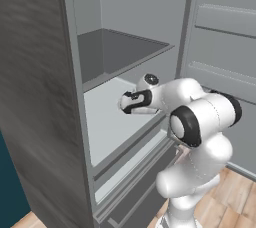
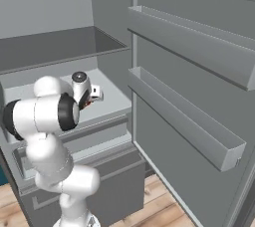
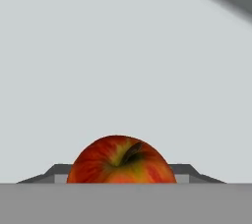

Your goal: Open the fridge, remove the apple, tomato, and steak, and place them on any counter.

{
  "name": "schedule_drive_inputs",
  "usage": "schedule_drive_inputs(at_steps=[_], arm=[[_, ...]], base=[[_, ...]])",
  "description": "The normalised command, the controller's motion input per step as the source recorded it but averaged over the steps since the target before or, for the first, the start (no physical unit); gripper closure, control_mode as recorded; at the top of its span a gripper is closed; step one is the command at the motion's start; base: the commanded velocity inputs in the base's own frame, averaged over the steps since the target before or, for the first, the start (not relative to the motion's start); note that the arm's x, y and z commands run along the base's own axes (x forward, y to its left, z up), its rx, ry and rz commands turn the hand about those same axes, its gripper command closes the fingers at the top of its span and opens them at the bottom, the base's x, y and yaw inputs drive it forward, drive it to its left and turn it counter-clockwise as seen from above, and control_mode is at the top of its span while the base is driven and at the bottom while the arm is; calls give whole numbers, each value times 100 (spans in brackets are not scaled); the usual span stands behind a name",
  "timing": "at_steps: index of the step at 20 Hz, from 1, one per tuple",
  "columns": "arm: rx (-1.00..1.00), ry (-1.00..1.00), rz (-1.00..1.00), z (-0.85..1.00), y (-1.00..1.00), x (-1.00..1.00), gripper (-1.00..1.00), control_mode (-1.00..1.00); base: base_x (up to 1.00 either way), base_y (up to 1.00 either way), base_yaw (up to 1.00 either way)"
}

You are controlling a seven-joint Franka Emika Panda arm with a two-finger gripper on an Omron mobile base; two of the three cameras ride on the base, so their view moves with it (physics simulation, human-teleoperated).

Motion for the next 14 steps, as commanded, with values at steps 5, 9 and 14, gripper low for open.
schedule_drive_inputs(at_steps=[5, 9, 14], arm=[[0, -18, -2, 74, -57, -100, 100, -100], [-5, -7, 0, 92, -49, -100, 100, -100], [-7, -6, 0, 100, -16, -100, 100, -100]], base=[[0, 0, 0], [0, 0, 0], [0, 0, 0]])
